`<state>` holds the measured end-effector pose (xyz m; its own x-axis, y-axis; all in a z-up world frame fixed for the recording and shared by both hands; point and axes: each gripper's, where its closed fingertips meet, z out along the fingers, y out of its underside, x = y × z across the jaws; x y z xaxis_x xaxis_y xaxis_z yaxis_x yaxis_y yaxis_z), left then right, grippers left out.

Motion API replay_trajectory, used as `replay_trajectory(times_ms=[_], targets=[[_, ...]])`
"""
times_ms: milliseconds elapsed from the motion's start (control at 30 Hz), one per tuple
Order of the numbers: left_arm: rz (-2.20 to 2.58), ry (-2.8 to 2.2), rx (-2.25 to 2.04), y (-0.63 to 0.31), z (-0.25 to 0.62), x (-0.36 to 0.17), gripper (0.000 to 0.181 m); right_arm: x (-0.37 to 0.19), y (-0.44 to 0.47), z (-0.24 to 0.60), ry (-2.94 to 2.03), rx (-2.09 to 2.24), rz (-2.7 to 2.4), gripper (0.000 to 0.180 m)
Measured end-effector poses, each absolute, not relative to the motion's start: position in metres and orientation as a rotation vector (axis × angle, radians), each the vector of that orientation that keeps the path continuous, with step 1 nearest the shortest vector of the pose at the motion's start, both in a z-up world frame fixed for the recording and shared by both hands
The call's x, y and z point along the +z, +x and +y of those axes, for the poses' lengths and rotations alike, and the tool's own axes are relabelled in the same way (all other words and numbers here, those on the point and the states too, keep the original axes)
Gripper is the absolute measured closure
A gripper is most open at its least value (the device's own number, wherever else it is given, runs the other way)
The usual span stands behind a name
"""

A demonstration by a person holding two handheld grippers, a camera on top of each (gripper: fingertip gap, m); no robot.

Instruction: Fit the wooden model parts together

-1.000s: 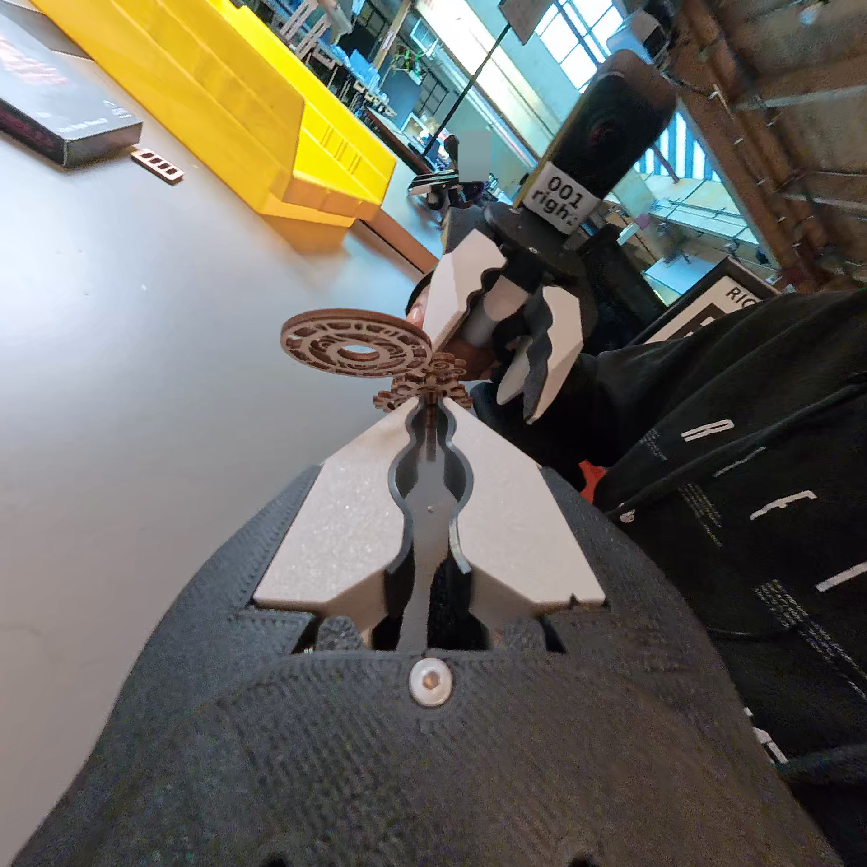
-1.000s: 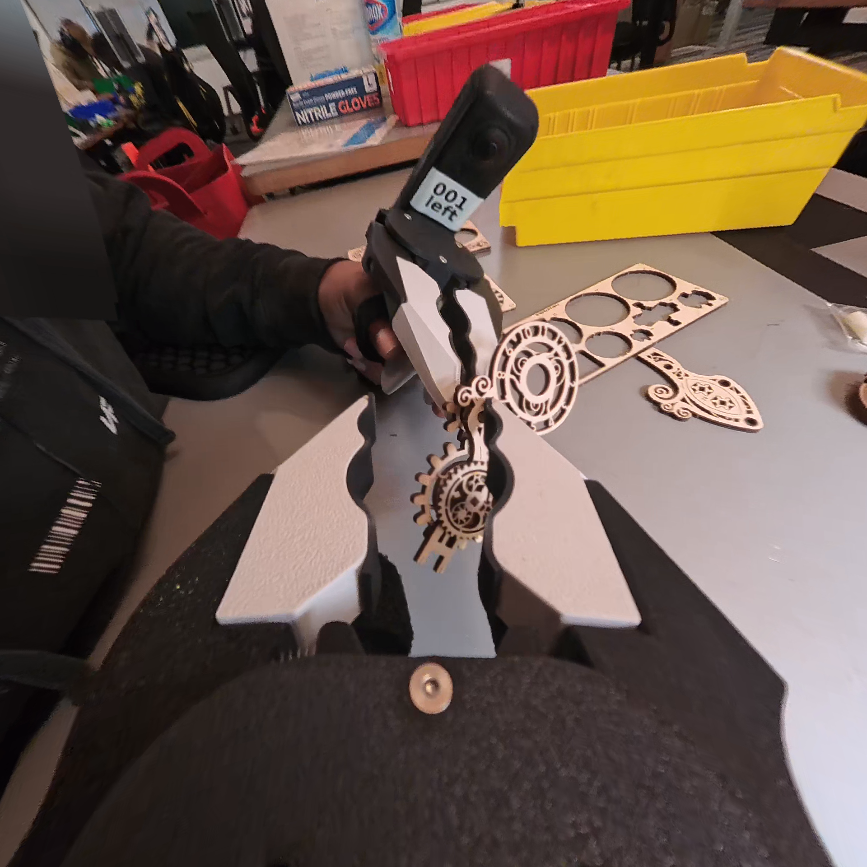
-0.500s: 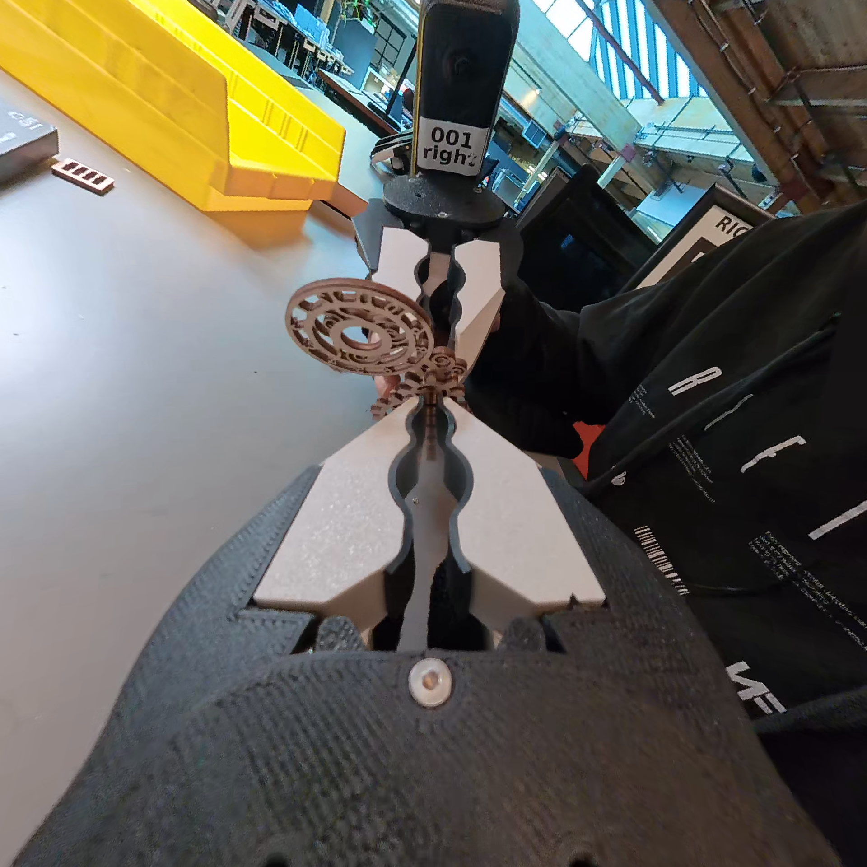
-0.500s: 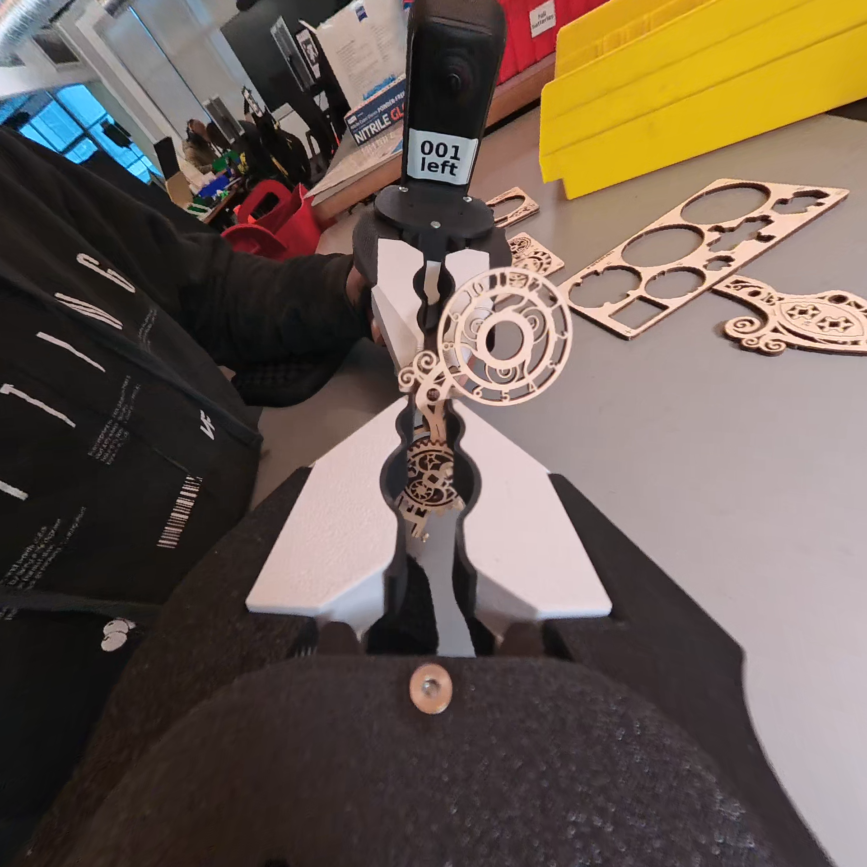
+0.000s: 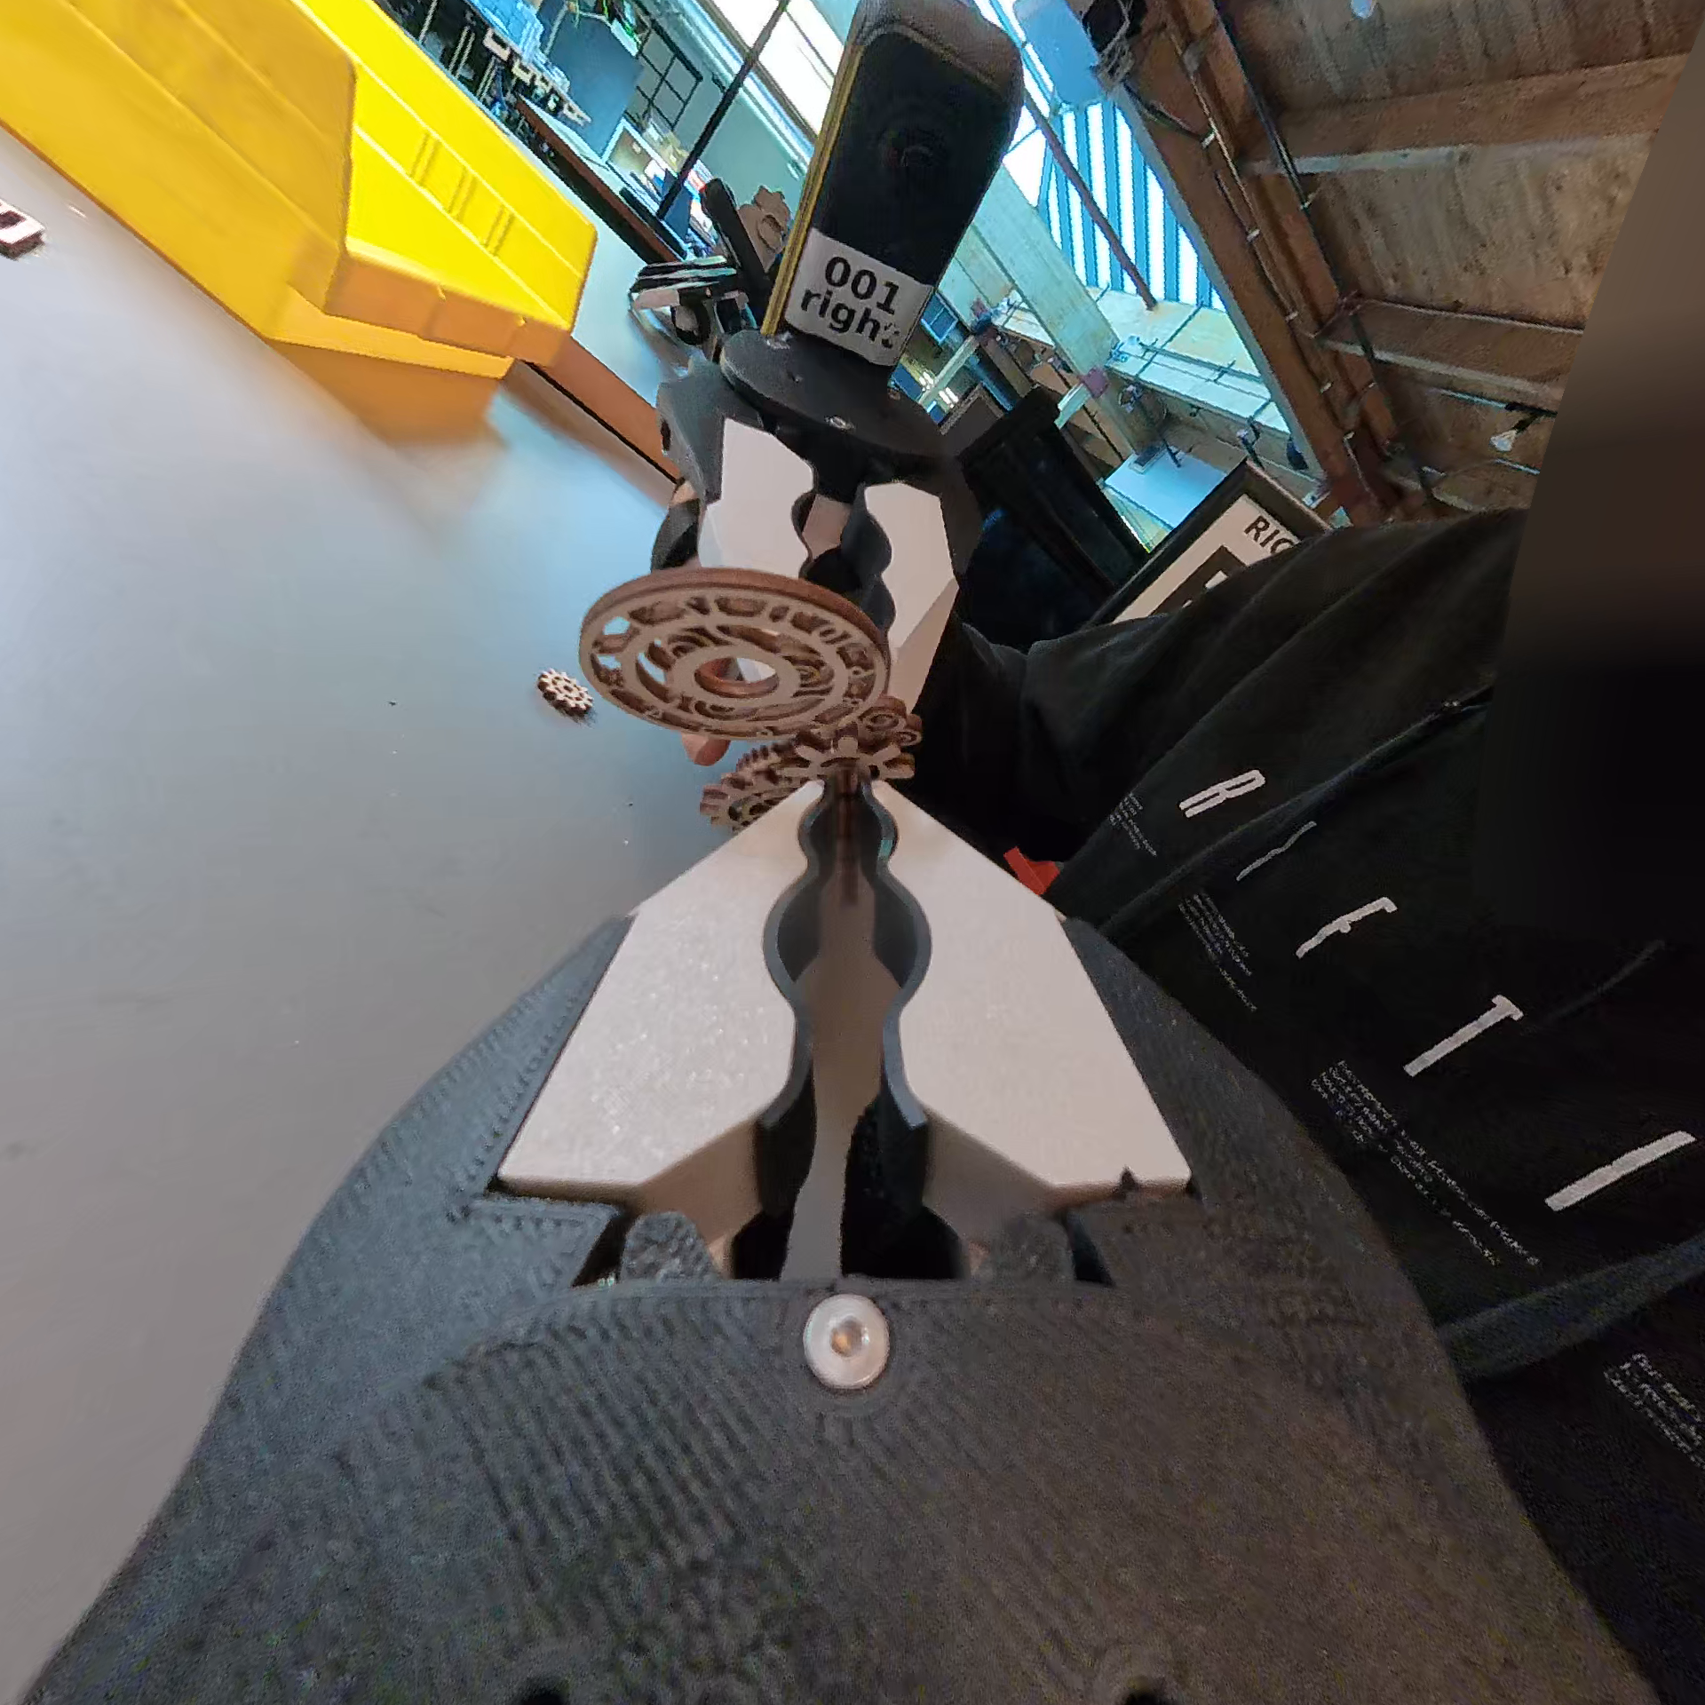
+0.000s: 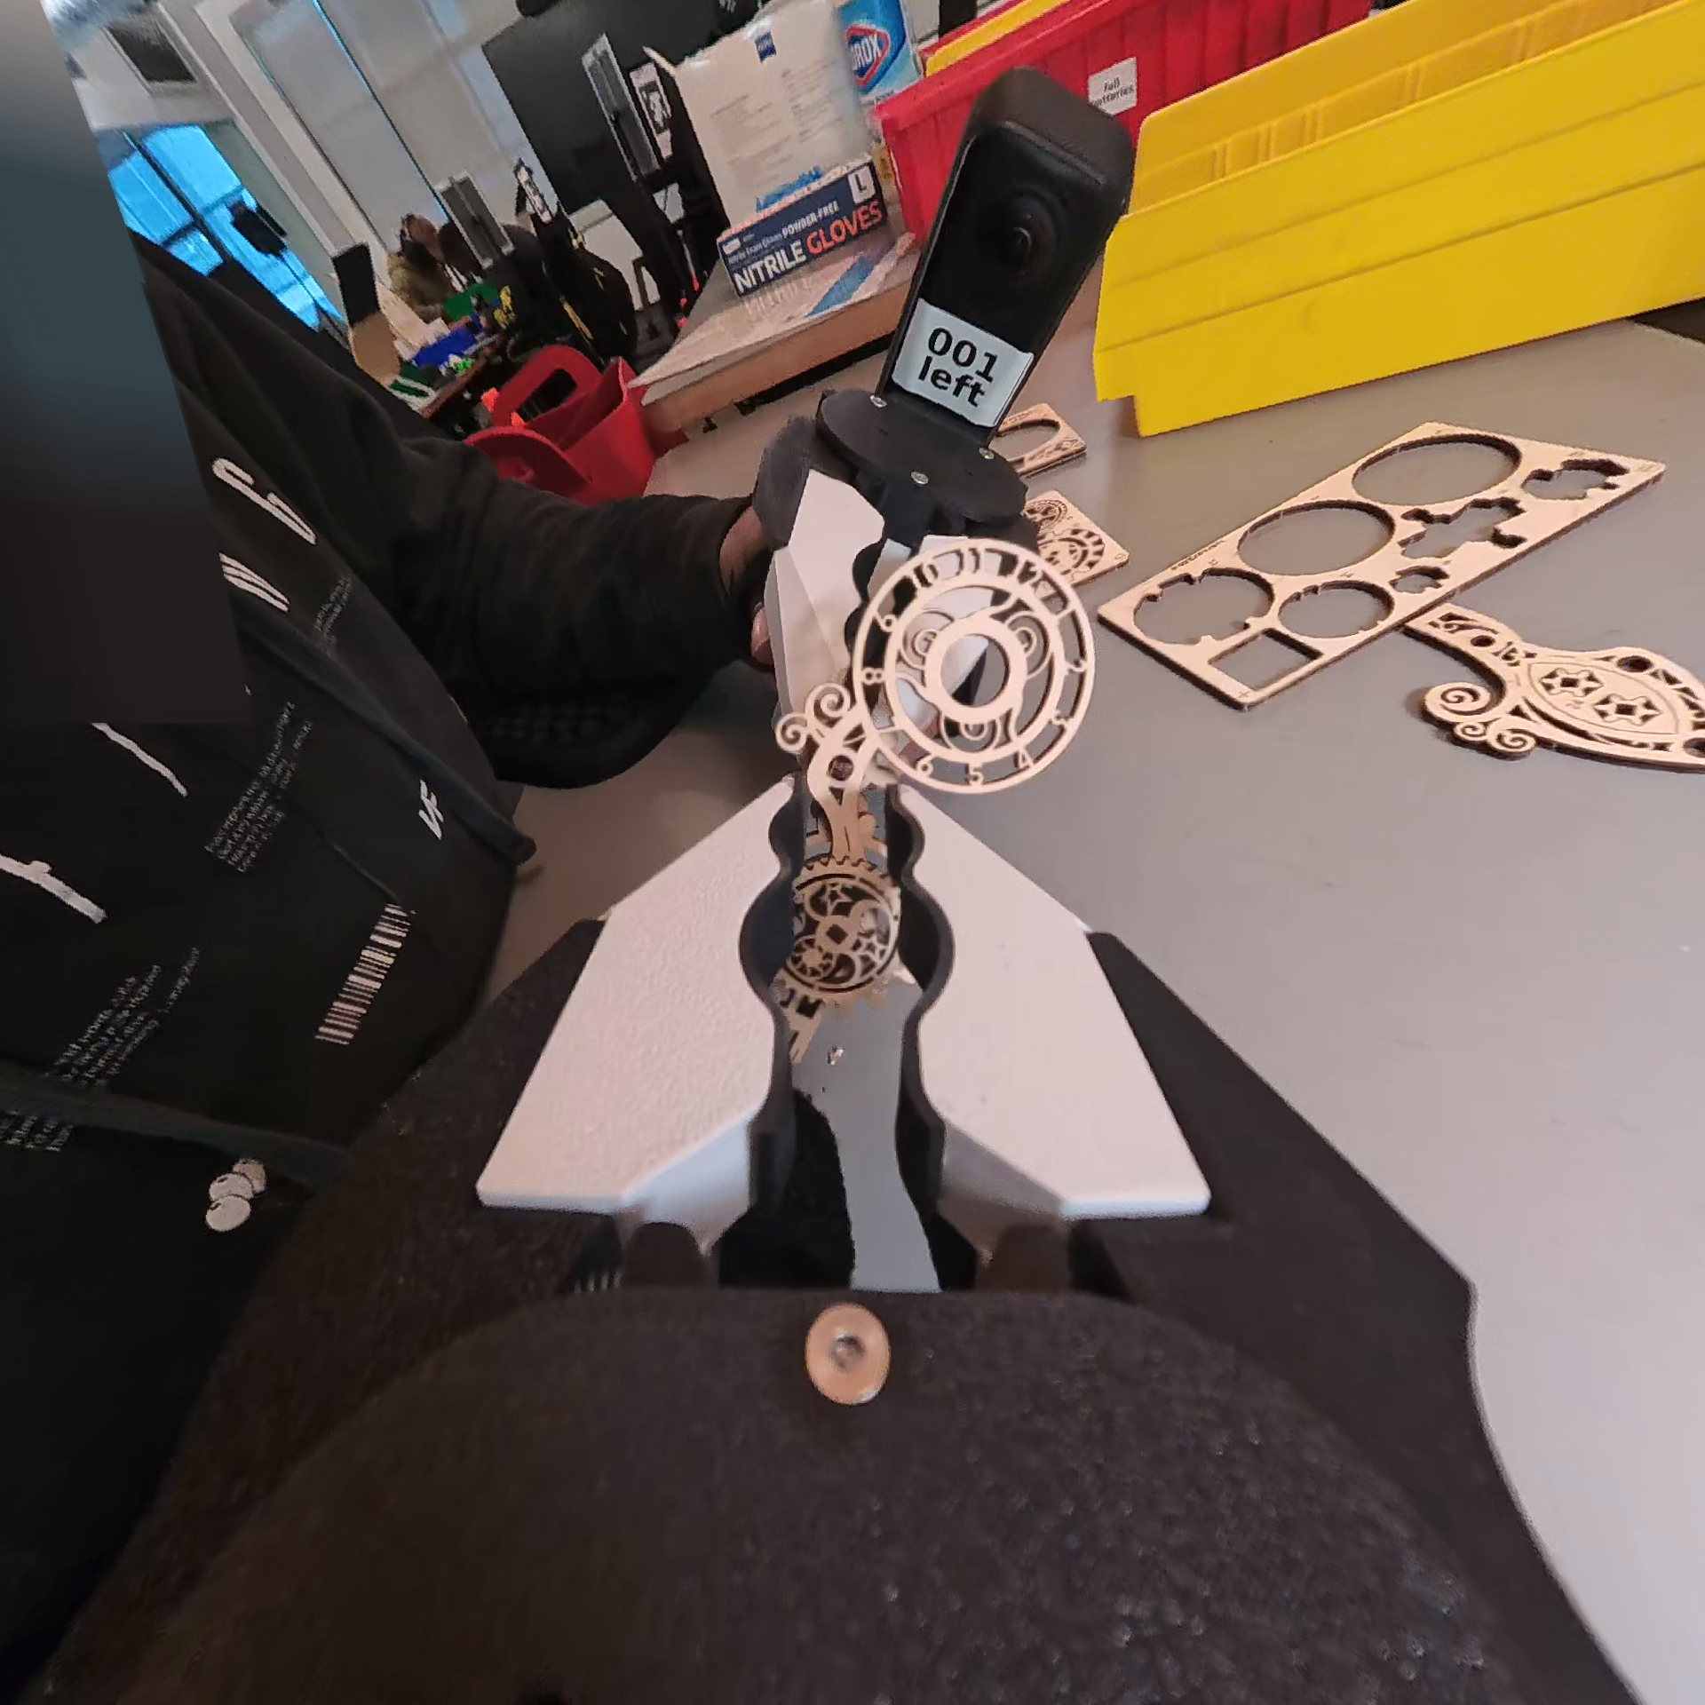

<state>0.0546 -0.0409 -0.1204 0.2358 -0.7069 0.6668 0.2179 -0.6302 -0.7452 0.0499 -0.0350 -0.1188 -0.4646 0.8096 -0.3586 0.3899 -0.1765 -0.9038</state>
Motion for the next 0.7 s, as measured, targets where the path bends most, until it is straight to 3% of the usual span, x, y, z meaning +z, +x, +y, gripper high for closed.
replay_trajectory(times_ms=[700], targets=[[0.128,-1.707,-1.806,0.0489,-0.0361,-0.1209,0.18,-0.1205,0.0436,-0.0332,-1.523,2.02,-1.59,0.172]])
